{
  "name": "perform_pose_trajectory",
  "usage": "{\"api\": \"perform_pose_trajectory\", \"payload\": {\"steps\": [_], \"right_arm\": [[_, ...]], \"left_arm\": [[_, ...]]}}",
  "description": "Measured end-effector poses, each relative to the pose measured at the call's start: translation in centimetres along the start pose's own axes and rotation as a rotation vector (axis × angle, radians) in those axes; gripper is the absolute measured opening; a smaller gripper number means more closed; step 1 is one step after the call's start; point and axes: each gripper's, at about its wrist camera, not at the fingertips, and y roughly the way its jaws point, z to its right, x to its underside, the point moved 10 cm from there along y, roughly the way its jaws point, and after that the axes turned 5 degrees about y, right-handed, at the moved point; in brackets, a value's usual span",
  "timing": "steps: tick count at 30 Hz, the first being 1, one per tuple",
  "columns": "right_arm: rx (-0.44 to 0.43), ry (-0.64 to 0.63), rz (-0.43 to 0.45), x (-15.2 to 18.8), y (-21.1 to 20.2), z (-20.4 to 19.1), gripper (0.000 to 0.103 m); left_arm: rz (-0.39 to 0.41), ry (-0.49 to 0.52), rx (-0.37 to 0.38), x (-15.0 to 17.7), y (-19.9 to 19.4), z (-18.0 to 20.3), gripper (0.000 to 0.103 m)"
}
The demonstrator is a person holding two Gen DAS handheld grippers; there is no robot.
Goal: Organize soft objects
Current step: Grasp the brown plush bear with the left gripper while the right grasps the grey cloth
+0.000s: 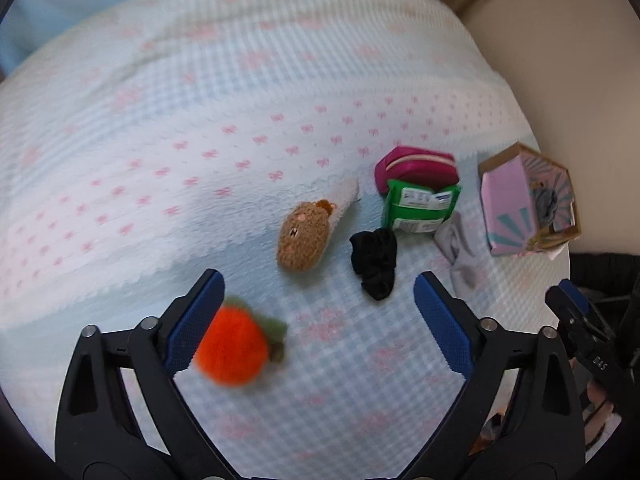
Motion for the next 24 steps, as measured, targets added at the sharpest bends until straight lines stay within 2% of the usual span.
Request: {"api": "perform_pose_trajectory", "payload": {"steps": [5, 8, 10, 15, 18, 20, 24], "right_arm": [[0.052, 0.038, -0.038, 1.0, 4.8, 1.3, 0.102], [0.069, 0.044, -0.063, 1.7, 7.3, 1.9, 0.102], [0.079, 0.034, -0.075, 2.0, 8.6, 2.0, 0.102], [0.114, 0.030, -0.098, 2.6, 11.4, 2.8, 0.101], [0.139, 0.045, -0.115, 2.9, 13.0, 3.8, 0.094], [0.144, 0.050, -0.127, 3.0, 13.9, 4.3, 0.089], [0.152, 0.047, -0.143, 3.2, 15.3, 4.9, 0.082]], "left_arm": [[-0.091, 0.059, 0.071, -1.0, 5.6, -0.7, 0.088], [-0.130, 0.078, 0.105, -1.4, 8.2, -1.3, 0.082], [-0.147, 0.082, 0.110, -1.6, 9.4, -1.7, 0.075], [-0.161, 0.097, 0.133, -1.7, 11.4, -2.0, 0.075], [-0.177, 0.089, 0.165, -1.4, 12.3, -1.9, 0.075], [-0.193, 0.090, 0.161, -1.2, 13.1, -1.9, 0.072], [-0.179, 0.102, 0.170, -1.5, 13.6, -1.3, 0.066]]}}
